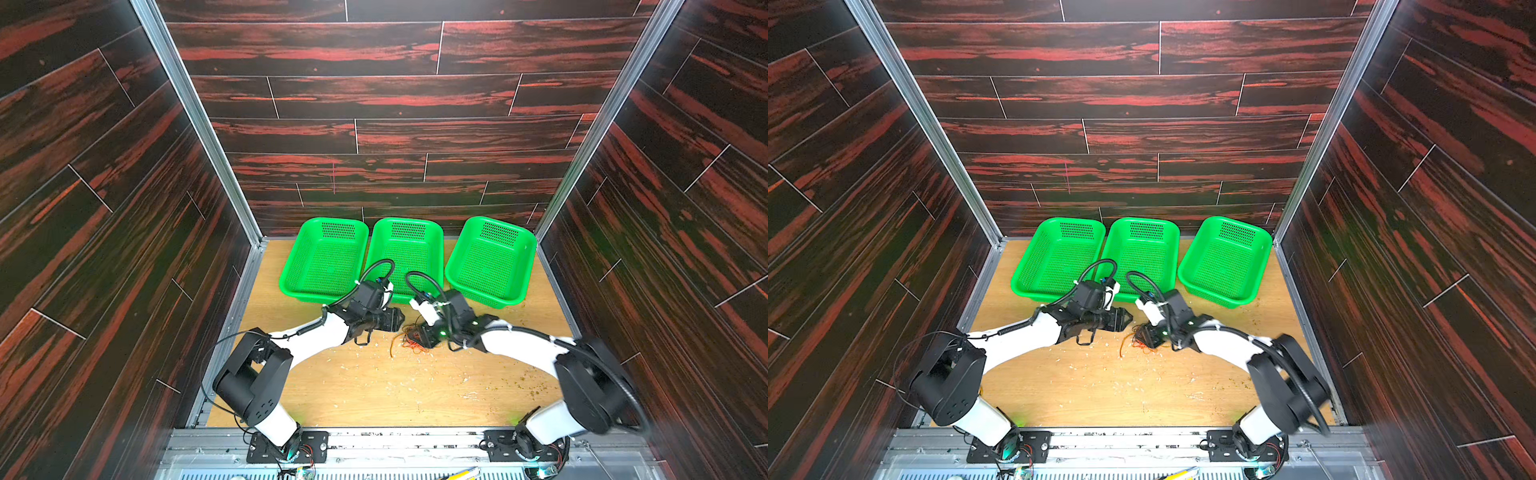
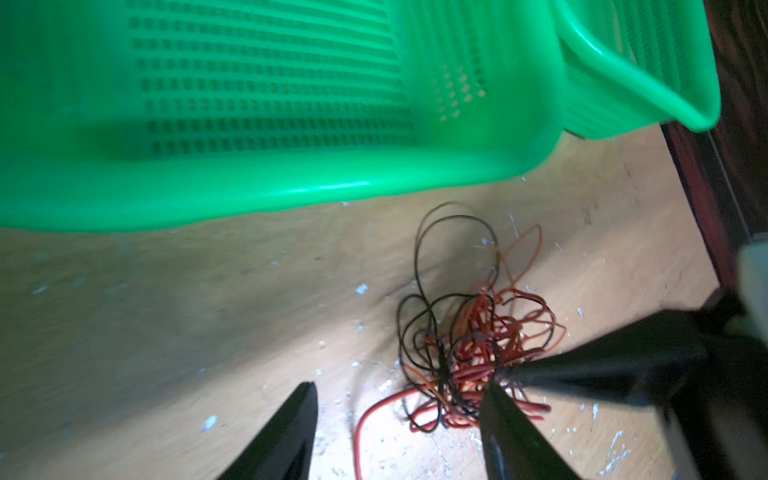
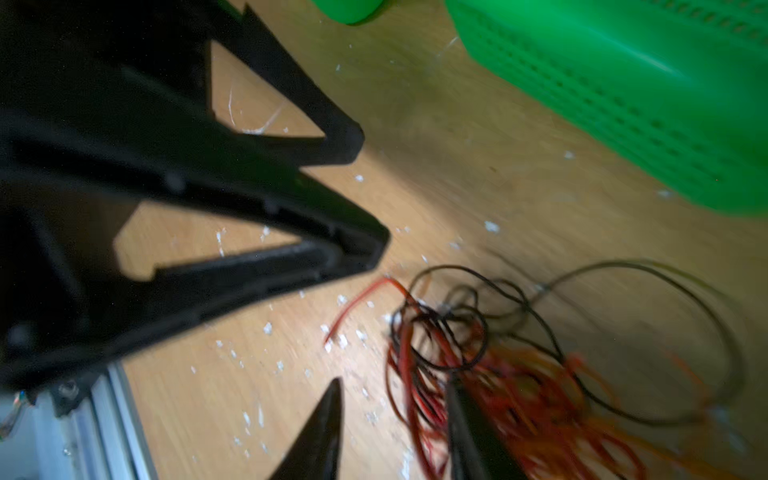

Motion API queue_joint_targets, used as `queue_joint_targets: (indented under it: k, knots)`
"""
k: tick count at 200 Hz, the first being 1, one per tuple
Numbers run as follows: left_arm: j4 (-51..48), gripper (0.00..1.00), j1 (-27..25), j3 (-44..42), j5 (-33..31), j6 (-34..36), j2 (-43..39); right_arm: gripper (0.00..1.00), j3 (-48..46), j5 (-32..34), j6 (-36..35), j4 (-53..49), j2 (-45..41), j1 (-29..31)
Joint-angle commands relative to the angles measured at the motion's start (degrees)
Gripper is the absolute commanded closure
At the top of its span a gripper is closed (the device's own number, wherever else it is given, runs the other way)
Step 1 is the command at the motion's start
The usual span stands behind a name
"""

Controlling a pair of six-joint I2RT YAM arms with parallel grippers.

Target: Untangle the cables

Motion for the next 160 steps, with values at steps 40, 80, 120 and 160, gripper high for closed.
queue_joint_targets:
  k: [40, 80, 120, 160]
  knots:
    - [-4.88, 0.32, 3.61, -1.00, 2.21, -6.11, -5.85, 1.00, -3.95, -0.55, -8.77, 6.71, -5.11, 3.36]
    - [-5.12, 0.29, 3.92, -1.59, 5.95, -8.43, -6.84, 1.00, -8.74, -2.81, -13.51, 14.75, -11.02, 4.23]
    - [-1.27, 0.28, 3.92, -4.61, 9.44, -12.50, -5.10, 1.00, -11.60, -4.15, -16.40, 19.63, -13.69, 4.48]
    - [3.74, 0.27, 3.48, -6.37, 11.53, -16.70, -2.34, 1.00, -12.08, -3.80, -17.11, 21.30, -13.92, 4.45]
